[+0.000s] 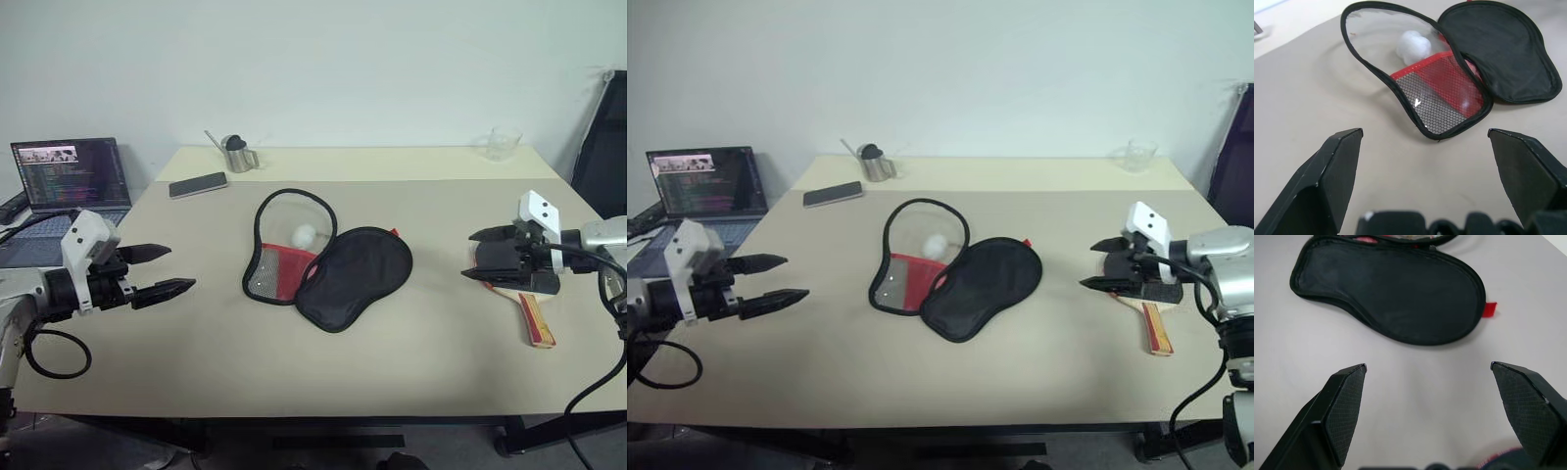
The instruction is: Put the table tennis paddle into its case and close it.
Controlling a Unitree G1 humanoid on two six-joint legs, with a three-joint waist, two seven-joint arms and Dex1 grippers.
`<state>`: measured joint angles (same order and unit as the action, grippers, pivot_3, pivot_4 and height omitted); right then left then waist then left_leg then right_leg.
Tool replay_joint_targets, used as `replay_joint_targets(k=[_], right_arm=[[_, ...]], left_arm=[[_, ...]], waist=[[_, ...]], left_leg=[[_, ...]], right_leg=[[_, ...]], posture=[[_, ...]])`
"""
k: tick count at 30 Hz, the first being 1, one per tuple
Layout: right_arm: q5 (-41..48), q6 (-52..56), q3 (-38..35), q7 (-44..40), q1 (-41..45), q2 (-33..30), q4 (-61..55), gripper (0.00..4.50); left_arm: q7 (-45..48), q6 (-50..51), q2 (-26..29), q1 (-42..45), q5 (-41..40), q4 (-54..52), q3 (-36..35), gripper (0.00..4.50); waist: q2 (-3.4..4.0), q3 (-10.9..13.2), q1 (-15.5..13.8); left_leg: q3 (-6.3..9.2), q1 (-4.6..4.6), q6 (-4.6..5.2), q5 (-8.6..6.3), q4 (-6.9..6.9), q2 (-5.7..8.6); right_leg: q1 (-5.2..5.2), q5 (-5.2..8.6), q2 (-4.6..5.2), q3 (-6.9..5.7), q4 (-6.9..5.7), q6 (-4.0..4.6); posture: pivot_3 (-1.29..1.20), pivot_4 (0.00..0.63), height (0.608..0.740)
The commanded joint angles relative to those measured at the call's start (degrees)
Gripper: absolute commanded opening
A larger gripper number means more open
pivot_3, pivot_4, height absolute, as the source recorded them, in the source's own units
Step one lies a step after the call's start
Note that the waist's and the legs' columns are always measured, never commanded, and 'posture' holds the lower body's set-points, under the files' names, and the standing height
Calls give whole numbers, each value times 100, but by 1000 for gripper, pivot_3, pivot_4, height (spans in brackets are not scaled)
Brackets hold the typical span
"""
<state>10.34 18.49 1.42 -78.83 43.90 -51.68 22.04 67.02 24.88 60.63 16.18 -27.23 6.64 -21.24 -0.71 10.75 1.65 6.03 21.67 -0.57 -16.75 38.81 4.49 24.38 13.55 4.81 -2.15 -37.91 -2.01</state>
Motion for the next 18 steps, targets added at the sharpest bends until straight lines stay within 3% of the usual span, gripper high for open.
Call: replay_joint_targets(k=[1, 10, 18], right_arm=[[119, 2, -85, -7, 72, -32, -231, 4480], [49, -126, -95, 118, 153, 91, -98, 4480], [23, -137, -137, 242, 98, -19, -79, 4480]], left_arm=[[-33, -31, 133, 167, -42, -70, -152, 4500], [-111, -20, 81, 444, 1, 53, -29, 4500], [-309, -7, -701, 1531, 281, 1100, 830, 4500]], waist=[[0, 0, 0], [0, 0, 0], [-1, -1, -16]], left_leg=[[0, 0, 0, 0, 0, 0], [0, 0, -1, -1, 0, -1], [-1, -1, -1, 0, 4, 2]], right_leg=[[0, 0, 0, -1, 0, 0], [1, 0, -1, -1, 1, 0], [-2, -1, -1, -3, -3, 0]], posture=[[0, 150, 740], [0, 150, 740], [0, 150, 740]])
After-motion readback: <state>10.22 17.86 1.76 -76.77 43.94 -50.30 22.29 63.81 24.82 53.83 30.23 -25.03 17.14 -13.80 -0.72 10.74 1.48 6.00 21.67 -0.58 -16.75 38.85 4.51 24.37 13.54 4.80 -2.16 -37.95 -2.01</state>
